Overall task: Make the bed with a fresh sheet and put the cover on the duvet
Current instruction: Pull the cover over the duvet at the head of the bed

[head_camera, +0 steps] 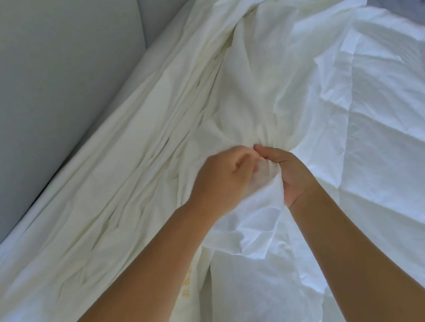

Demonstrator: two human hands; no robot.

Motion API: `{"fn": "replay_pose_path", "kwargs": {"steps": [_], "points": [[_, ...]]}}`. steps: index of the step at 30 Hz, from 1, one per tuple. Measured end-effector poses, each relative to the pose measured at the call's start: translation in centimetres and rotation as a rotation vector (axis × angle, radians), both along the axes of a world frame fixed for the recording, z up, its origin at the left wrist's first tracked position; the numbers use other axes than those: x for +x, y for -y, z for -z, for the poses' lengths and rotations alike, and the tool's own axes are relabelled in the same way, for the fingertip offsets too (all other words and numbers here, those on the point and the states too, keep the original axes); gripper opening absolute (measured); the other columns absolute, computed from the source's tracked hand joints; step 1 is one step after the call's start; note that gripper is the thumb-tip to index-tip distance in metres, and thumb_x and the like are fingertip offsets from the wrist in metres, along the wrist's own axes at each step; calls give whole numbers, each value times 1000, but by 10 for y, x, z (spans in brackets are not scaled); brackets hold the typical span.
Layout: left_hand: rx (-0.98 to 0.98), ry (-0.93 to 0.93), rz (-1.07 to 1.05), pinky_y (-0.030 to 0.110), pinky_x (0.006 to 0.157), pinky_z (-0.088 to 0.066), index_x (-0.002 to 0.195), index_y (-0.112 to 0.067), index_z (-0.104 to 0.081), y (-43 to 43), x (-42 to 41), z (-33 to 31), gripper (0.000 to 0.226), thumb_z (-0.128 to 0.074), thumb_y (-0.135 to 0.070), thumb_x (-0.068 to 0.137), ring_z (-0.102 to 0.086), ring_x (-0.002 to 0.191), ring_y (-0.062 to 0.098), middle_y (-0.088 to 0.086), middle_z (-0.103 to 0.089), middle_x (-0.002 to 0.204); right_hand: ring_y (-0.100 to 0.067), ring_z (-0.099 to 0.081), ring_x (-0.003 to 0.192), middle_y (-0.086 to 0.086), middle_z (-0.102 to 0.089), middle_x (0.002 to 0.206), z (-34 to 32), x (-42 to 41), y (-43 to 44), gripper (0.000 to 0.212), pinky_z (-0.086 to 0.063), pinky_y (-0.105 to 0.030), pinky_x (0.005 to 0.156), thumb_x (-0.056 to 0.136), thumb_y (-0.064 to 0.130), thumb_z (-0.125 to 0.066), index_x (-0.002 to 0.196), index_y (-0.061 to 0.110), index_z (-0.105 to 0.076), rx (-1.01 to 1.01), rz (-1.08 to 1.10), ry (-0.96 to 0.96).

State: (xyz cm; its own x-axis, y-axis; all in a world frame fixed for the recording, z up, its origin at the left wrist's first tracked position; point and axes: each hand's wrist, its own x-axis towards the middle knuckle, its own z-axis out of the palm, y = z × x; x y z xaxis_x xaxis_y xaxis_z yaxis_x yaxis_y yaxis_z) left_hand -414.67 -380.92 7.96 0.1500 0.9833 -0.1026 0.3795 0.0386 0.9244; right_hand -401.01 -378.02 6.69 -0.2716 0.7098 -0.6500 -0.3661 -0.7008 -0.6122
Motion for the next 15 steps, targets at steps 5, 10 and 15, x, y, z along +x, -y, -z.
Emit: {"fn": "replay_pose_path", "kwargs": {"steps": [5, 10, 15], "points": [[-494, -163, -207, 35, 92, -43, 131, -13, -47, -18, -12, 29, 73, -52, -66, 80, -52, 115, 22, 6, -52, 129, -23, -71, 76, -9, -71, 86, 10, -9, 13, 32, -56, -29, 62, 92, 33, -54, 84, 13, -77, -17, 7, 45], [-598, 247, -274, 16, 41, -35, 52, -20, -47, -22, -7, 27, 41, -64, -29, 88, -51, 38, 5, -7, -51, 44, -26, -69, 96, -12, -72, 103, 2, -3, 10, 46, -56, -38, 85, 70, 50, -72, 96, 13, -77, -11, -218, 123], [29, -290, -158, 30, 49, -21, 51, -17, -21, -23, -2, 4, 53, -53, -25, 93, -24, 47, 17, -4, -23, 47, -32, -68, 98, -15, -70, 107, 5, 10, 6, 39, -54, -40, 82, 66, 26, -81, 101, 11, -74, -53, -463, 269]]}}
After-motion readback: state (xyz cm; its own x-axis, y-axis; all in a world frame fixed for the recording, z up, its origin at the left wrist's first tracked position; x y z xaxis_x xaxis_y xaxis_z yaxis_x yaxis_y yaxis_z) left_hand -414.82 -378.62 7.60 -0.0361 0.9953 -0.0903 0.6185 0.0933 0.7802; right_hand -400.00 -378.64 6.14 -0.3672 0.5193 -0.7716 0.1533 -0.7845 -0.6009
